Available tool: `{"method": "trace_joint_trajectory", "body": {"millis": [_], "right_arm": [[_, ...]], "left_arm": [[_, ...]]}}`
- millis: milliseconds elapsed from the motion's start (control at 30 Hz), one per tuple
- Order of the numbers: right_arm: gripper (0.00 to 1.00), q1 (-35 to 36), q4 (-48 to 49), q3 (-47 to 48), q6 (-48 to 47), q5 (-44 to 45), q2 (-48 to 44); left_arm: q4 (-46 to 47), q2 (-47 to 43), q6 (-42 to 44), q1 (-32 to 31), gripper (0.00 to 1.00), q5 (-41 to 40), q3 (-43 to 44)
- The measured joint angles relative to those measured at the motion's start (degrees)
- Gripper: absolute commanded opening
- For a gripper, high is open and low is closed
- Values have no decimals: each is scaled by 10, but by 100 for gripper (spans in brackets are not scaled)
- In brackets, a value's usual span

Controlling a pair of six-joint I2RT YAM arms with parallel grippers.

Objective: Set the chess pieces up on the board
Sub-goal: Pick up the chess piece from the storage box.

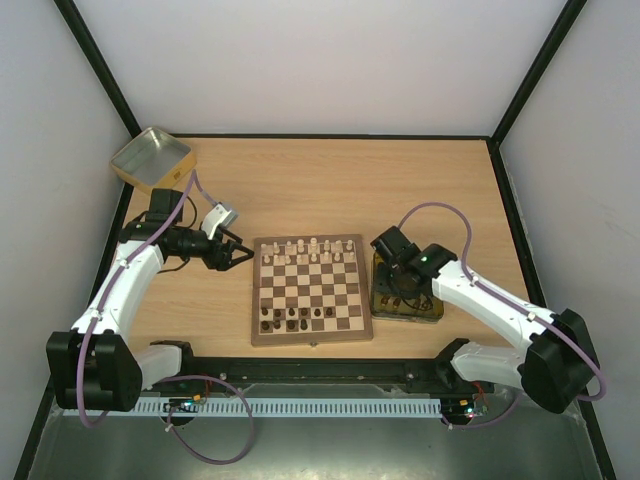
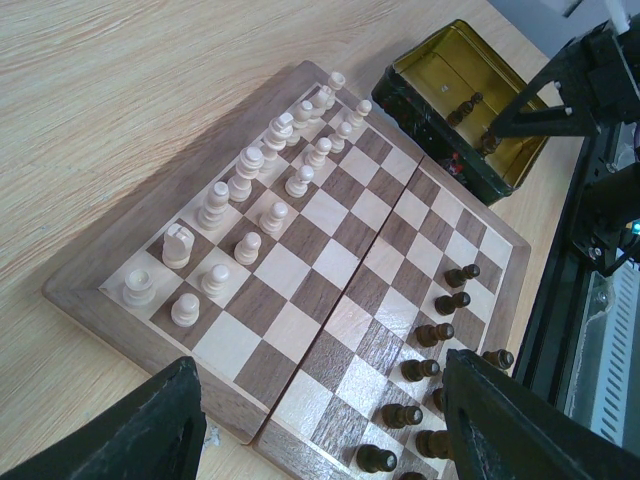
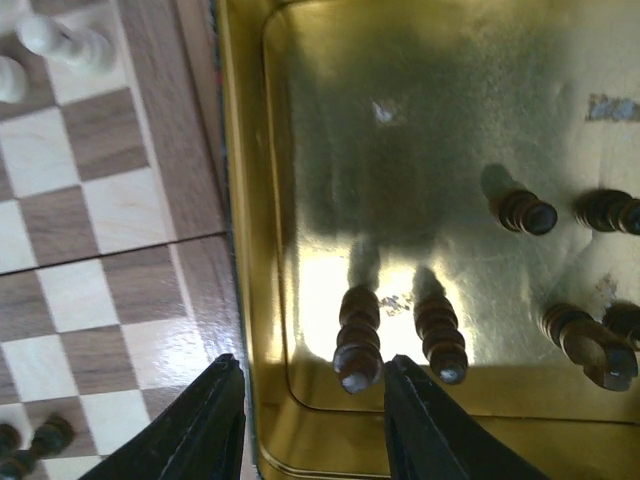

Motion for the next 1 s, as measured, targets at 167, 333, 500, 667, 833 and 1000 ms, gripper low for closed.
{"method": "trace_joint_trajectory", "body": {"millis": [167,333,500,667,833,1000], "right_arm": [[37,0,1,-28,-4,-10,0],[36,0,2,-41,-8,-22,0],[35,0,11,-47,-12,-26,1],[29,0,19,-50,-20,-24,17],[21,0,27,-52,-23,-14,34],[14,0,36,-52,-23,-7,42]], "left_arm": [[0,0,0,0,66,0,0],[0,0,0,0,66,0,0],[0,0,0,0,66,0,0],[0,0,0,0,66,0,0],[0,0,0,0,66,0,0],[0,0,0,0,66,0,0]]}}
